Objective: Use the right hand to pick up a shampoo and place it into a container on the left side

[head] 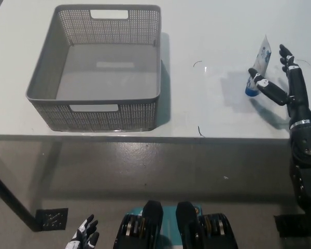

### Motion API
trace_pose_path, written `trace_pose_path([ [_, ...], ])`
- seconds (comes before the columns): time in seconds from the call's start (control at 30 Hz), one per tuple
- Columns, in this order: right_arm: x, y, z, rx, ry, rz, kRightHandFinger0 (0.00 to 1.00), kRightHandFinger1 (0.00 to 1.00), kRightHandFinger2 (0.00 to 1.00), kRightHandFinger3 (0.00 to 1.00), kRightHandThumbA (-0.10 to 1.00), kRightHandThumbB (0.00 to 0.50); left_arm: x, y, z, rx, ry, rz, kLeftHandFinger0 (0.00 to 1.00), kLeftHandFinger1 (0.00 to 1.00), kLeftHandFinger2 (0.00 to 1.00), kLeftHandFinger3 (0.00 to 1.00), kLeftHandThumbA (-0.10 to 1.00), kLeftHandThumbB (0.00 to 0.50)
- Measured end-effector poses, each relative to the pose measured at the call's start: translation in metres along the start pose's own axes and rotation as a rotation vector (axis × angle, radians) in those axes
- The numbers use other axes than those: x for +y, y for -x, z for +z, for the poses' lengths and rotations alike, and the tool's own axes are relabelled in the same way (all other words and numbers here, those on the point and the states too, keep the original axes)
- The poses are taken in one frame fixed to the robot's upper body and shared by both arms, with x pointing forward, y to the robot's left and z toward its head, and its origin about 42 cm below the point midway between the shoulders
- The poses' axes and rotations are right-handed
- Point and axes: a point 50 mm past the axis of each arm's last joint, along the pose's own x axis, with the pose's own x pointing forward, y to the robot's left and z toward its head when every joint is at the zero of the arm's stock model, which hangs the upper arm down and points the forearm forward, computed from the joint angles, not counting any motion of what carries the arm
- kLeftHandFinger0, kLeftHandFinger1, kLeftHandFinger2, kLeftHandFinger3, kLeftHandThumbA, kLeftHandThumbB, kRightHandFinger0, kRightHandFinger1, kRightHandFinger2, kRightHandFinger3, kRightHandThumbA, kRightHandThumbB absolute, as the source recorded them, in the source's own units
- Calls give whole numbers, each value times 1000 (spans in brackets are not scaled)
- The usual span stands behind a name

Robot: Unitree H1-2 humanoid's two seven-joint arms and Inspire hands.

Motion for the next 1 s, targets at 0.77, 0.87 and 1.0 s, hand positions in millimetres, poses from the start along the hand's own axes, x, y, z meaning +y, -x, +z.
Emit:
trace_pose_path([
  [0.77, 18, -20, -32, 172, 134, 20, 1000, 1000, 1000, 1000, 866, 361, 0, -2, 1, -5, -10, -15, 1000, 1000, 1000, 1000, 880, 221],
  [0.87, 20, -24, -29, 172, 143, 19, 1000, 1000, 1000, 1000, 847, 340, 1, -3, 2, -9, -14, -19, 1000, 1000, 1000, 1000, 878, 225],
  [1.0, 21, -29, -24, 166, 150, 15, 1000, 1000, 1000, 1000, 820, 354, 0, -5, 3, -12, -16, -26, 1000, 1000, 1000, 1000, 877, 232],
])
